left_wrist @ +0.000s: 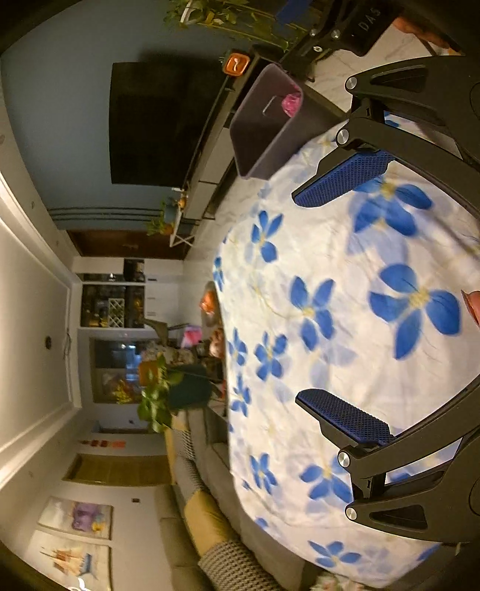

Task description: Collect trash

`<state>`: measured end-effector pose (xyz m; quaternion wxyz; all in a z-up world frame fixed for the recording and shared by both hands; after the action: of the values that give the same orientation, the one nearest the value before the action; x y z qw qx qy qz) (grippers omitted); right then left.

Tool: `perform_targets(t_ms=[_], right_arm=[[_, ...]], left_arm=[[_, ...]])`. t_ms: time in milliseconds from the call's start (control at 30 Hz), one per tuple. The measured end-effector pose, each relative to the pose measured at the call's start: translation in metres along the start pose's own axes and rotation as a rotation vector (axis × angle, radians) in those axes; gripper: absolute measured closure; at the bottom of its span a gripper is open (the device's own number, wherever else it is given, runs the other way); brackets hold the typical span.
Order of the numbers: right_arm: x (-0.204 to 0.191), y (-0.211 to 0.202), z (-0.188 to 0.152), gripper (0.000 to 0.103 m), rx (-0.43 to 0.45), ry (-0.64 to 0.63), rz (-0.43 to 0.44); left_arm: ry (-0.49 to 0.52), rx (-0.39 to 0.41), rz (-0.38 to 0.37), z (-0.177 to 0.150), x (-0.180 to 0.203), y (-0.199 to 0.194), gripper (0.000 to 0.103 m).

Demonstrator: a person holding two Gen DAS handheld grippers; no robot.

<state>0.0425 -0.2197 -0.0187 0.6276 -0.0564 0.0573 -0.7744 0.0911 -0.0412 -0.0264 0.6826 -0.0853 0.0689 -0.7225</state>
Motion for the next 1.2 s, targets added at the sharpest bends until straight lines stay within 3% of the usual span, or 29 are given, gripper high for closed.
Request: perform_targets(t_ms=[300, 1200], right_arm=[[-0.021, -0.028, 0.0, 0.006, 0.001, -0.002, 0.022], [-0.019, -0.046, 0.003, 0.006, 0.019, 0.017, 0.027]], left_arm=[[-0.046, -0.001, 0.009, -0.009, -0.029, -0.034, 0.006], [-0.038, 0.02, -0.016, -0.003, -0.02, -0.059, 0.006]])
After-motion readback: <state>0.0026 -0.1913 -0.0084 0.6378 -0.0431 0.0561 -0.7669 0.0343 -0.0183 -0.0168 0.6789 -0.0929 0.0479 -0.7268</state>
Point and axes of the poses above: each gripper's, at about its wrist camera, not at the fingertips, and y roughly the way its jaws point, x to its right, z to its top, the point moved 9 cm from there along y, roughly the way its jaws point, and after that the axes turned 10 degrees about x, right-handed, at the moved point
